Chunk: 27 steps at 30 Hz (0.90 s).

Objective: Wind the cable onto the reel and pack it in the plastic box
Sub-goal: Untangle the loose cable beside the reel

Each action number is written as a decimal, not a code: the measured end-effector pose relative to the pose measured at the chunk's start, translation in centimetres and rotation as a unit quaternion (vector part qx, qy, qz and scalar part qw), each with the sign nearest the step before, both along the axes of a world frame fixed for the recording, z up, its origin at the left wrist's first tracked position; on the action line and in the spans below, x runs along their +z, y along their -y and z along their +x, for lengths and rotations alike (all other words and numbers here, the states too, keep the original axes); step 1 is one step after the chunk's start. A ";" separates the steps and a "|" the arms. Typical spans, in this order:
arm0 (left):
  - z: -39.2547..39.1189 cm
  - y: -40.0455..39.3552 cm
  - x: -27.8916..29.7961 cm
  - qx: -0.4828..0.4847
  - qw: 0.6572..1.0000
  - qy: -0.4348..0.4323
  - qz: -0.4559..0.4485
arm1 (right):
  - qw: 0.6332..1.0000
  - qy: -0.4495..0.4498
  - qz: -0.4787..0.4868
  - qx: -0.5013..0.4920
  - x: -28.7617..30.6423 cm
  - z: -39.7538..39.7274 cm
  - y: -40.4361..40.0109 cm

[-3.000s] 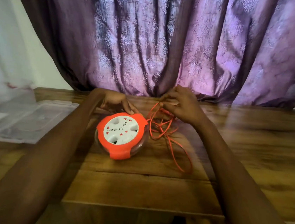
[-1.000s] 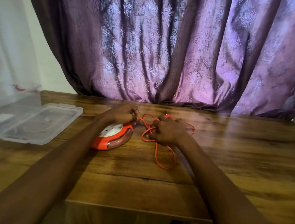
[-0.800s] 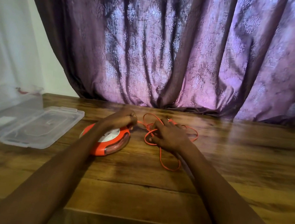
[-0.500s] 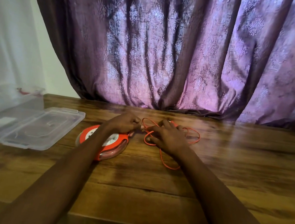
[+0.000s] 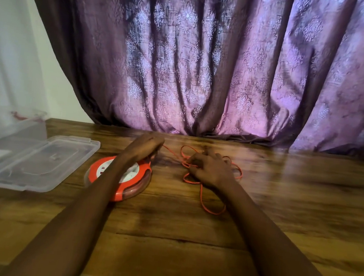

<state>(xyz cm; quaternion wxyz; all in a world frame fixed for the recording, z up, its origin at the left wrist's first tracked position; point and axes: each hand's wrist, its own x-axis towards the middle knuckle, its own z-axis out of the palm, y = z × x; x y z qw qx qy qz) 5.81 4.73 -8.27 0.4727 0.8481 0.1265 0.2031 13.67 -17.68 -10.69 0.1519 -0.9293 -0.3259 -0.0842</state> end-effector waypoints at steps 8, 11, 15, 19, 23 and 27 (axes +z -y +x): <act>0.5 -2.3 -0.6 0.072 0.997 0.031 0.006 | 0.997 -0.020 -0.071 -0.010 0.8 1.1 1.2; 0.6 -1.8 -0.7 0.054 0.998 0.020 0.015 | 0.997 -0.041 -0.061 0.006 0.8 1.5 1.0; 0.5 -0.7 -0.3 0.072 0.976 0.011 0.206 | 0.998 -0.042 0.004 0.038 -0.1 2.1 1.7; 1.3 2.8 0.3 0.066 0.828 0.078 0.551 | 0.996 -0.053 0.043 0.049 -0.7 2.3 2.0; 3.1 6.1 0.2 -0.025 0.779 -0.041 0.625 | 0.995 -0.047 0.060 0.057 -0.9 2.4 2.1; 4.0 6.3 0.5 -0.043 0.800 -0.083 0.593 | 0.996 -0.028 0.073 0.051 -0.6 2.9 2.9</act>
